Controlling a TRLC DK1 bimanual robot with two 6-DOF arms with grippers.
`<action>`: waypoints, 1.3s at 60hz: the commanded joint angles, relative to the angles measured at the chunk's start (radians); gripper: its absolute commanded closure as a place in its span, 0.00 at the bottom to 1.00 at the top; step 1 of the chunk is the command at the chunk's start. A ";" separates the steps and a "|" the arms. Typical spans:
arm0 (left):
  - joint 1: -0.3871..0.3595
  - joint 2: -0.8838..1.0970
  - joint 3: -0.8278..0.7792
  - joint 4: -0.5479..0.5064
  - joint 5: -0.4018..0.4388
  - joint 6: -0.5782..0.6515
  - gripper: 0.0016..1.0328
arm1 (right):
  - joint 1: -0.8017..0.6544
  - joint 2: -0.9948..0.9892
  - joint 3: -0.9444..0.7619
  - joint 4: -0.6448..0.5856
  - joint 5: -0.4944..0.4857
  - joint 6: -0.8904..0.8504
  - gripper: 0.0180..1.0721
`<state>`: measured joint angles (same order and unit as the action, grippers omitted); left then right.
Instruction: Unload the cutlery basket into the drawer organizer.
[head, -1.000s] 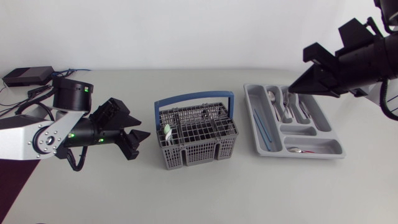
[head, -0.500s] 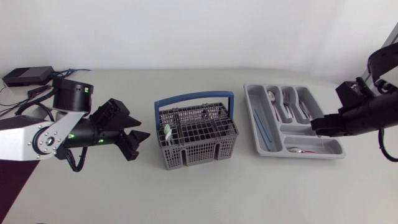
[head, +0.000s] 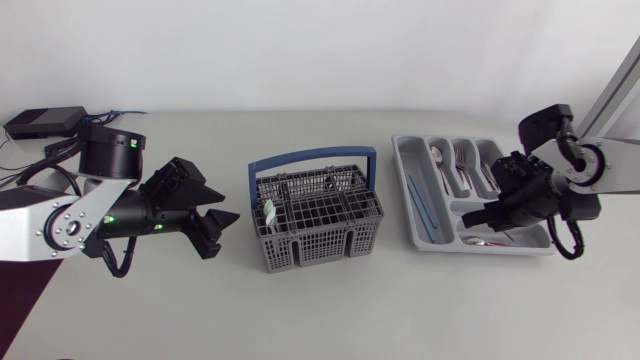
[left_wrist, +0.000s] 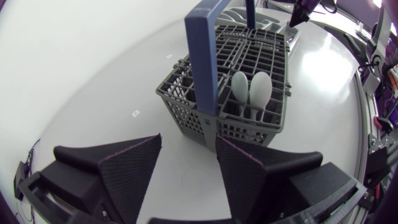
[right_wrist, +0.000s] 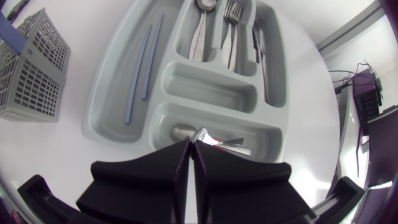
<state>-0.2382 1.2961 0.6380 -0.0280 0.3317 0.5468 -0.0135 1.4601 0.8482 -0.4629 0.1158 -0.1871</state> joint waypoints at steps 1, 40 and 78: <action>-0.009 -0.015 -0.024 -0.012 -0.003 0.012 0.30 | 0.030 0.054 -0.029 0.033 0.027 0.023 0.94; -0.012 -0.027 -0.004 -0.039 -0.010 0.012 0.28 | 0.145 0.013 0.018 -0.005 0.248 0.083 0.04; -0.227 -0.210 0.063 -0.253 -0.137 -0.094 0.18 | 0.234 -0.165 0.055 -0.111 -0.031 0.164 0.04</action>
<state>-0.3985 1.1141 0.6556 -0.2630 0.2359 0.4973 0.2050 1.2980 0.9070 -0.5655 0.0879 -0.0513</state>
